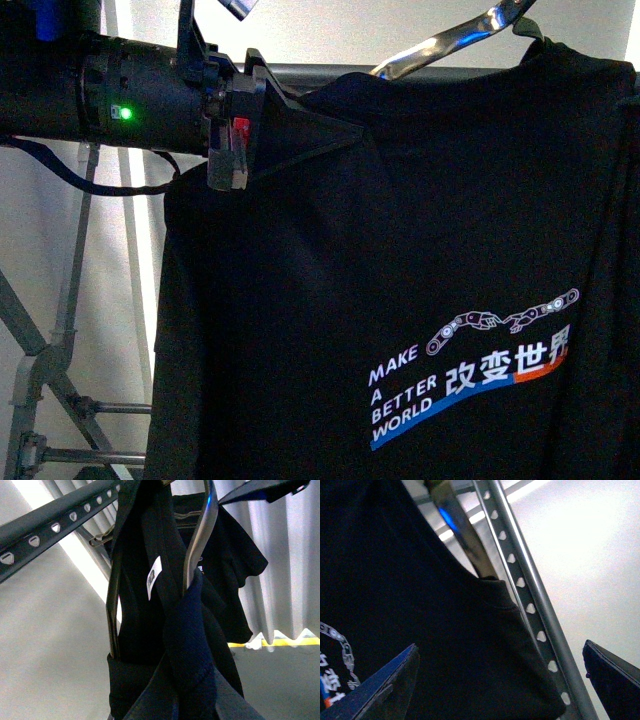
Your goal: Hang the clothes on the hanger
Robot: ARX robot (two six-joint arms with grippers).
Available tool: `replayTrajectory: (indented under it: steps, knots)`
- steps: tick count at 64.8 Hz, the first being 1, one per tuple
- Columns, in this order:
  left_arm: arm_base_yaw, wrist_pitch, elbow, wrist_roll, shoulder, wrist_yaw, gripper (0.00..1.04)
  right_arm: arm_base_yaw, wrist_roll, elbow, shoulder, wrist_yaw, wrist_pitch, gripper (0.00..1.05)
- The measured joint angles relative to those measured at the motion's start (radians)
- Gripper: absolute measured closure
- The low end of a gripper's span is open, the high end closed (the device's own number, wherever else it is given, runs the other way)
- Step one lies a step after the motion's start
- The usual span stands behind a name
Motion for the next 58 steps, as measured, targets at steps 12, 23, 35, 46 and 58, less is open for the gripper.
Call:
replayTrajectory:
  steps: [12, 23, 35, 46, 58]
  knots:
    - [0.0, 0.0, 0.0, 0.0, 0.0, 0.0, 1.0, 0.035, -0.066, 0.092, 0.098, 0.055, -0.013, 0.07]
    - [0.0, 0.0, 0.0, 0.0, 0.0, 0.0, 1.0, 0.048, -0.06, 0.165, 0.171, 0.085, -0.004, 0.07]
    - [0.0, 0.0, 0.0, 0.0, 0.0, 0.0, 1.0, 0.06, -0.01, 0.214, 0.236, 0.129, 0.034, 0.07]
    - [0.0, 0.0, 0.0, 0.0, 0.0, 0.0, 1.0, 0.072, 0.042, 0.222, 0.272, 0.153, 0.098, 0.25]
    - [0.0, 0.0, 0.0, 0.0, 0.0, -0.004, 1.0, 0.078, 0.063, 0.223, 0.293, 0.163, 0.13, 0.58]
